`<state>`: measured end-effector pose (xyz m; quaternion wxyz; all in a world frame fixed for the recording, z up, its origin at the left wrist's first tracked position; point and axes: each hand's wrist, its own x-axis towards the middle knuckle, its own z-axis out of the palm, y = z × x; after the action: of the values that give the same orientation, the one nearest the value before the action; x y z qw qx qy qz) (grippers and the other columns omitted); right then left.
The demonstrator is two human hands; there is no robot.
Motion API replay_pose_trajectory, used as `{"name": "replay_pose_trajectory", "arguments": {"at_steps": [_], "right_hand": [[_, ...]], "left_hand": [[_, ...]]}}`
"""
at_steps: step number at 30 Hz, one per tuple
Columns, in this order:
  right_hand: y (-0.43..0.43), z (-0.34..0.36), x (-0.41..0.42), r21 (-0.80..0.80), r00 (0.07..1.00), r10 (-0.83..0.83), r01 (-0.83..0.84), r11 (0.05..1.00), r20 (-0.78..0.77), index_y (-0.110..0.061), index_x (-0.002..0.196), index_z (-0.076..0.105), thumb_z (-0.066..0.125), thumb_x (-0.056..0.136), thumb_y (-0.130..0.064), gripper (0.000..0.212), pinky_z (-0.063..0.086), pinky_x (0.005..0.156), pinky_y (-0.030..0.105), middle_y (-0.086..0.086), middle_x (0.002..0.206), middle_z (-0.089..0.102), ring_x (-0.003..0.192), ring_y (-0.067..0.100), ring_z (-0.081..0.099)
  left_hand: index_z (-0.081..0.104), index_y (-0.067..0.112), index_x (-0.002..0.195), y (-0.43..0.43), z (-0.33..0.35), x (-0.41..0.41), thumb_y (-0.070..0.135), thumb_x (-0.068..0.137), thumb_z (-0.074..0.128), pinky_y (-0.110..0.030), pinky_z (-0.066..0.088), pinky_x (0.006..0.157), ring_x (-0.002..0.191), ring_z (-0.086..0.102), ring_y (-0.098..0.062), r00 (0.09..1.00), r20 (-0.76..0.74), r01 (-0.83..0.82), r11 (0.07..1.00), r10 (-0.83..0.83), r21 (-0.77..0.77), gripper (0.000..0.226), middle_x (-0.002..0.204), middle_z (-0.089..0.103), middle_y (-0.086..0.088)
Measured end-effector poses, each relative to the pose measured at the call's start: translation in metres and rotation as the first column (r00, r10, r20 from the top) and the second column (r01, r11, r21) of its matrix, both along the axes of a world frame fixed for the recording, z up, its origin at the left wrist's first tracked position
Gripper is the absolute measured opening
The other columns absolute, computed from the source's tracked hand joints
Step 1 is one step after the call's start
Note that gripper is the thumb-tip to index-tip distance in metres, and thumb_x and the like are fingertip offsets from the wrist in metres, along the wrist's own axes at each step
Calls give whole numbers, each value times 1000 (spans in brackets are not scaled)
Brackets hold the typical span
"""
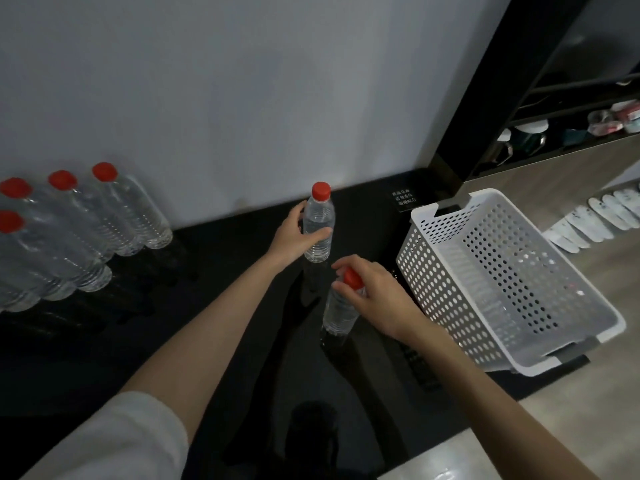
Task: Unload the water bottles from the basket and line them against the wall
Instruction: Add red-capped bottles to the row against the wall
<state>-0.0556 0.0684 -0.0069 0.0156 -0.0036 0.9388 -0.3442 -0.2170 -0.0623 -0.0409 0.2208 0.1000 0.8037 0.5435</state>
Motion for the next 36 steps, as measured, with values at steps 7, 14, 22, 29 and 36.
{"name": "replay_pose_trajectory", "arguments": {"at_steps": [7, 14, 22, 29, 36], "right_hand": [[2, -2, 0, 24, 999, 49, -49, 999, 4, -34, 125, 38, 51, 95, -43, 34, 50, 85, 41, -14, 114, 54, 104, 10, 47], [2, 10, -4, 312, 998, 60, -65, 948, 24, -22, 113, 43, 44, 94, -54, 37, 49, 71, 38, -7, 100, 59, 94, 16, 50], [-7, 4, -22, 234, 999, 24, -18, 972, -23, -22, 96, 43, 47, 82, -63, 44, 53, 70, 40, -5, 94, 71, 82, 18, 68], [-58, 7, -54, 105, 998, 47, -42, 994, -45, -24, 91, 47, 56, 80, -59, 37, 56, 68, 42, -3, 86, 72, 76, 15, 68], [-145, 11, -89, 34, 988, 126, -123, 992, -93, -25, 92, 48, 61, 84, -52, 31, 56, 67, 40, -8, 92, 72, 78, 12, 68]], "left_hand": [[43, 23, 138, 17, -14, -17, 24, 75, 81, -41, 41, 107, 127, 51, -21, 999, -15, -47, 998, 47, -38, 74, 134, 56, -1], [58, 25, 119, 15, -19, -10, 24, 68, 86, -31, 46, 94, 107, 59, -12, 975, -176, -151, 986, 138, -63, 58, 110, 65, 9], [63, 23, 116, -49, -16, 22, 31, 67, 86, -27, 51, 87, 100, 64, -9, 912, -211, -356, 934, 352, 22, 55, 106, 69, 7], [66, 29, 111, -153, 0, 50, 33, 64, 88, -23, 54, 81, 90, 67, 1, 887, -252, -405, 914, 386, -28, 52, 96, 72, 15], [66, 30, 116, -256, -1, 58, 37, 59, 90, -26, 56, 85, 90, 67, 4, 871, -296, -449, 880, 392, -156, 62, 95, 72, 18]]}}
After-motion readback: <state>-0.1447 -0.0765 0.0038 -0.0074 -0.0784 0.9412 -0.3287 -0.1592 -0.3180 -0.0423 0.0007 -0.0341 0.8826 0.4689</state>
